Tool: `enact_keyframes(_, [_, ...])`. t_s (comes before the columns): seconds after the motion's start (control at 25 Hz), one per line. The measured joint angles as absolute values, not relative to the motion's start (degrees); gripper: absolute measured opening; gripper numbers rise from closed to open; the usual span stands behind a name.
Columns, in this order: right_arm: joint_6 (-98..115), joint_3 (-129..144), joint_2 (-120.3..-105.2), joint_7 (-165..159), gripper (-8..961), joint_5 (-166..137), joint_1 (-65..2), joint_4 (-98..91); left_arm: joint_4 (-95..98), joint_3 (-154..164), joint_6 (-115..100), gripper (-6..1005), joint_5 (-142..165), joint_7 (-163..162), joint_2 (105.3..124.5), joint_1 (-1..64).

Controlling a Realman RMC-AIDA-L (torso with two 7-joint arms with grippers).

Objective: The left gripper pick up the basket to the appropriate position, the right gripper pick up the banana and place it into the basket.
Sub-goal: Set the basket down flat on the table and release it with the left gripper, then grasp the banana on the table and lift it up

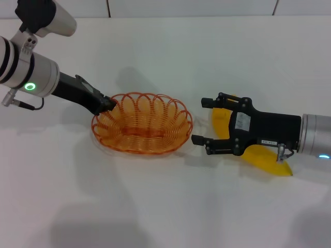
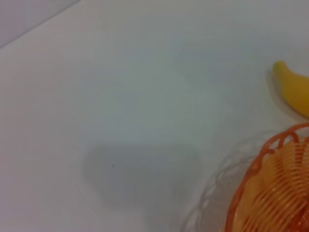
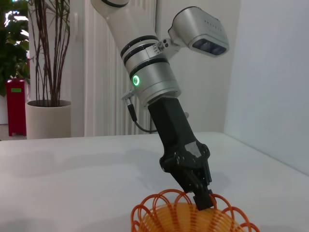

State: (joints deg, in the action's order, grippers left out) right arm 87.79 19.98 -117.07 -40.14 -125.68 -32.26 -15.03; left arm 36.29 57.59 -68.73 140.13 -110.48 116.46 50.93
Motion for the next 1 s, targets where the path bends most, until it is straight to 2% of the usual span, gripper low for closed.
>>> enact_keyframes(0.6, [87.81,19.86,-117.07,-39.99,892,-125.68,-31.77,-15.03,37.29,57.69,-68.62,97,140.22,-112.55,116.41,50.67])
enact_keyframes(0.72, [87.81,19.69,-117.05,-40.04,892,-125.61,-31.41,-15.03,41.25,59.77,-69.56,156,140.51,-114.82,116.47,49.69])
enact_keyframes(0.84, [87.87,19.23,-116.94,-40.11,892,-124.73,-30.58,-15.23,50.32,64.75,-71.39,215,140.32,-118.51,116.46,45.52])
enact_keyframes(1.0, [87.92,19.12,-116.88,-40.02,892,-123.05,-29.48,-15.53,72.48,72.92,-72.2,293,129.72,-114.66,116.57,29.51])
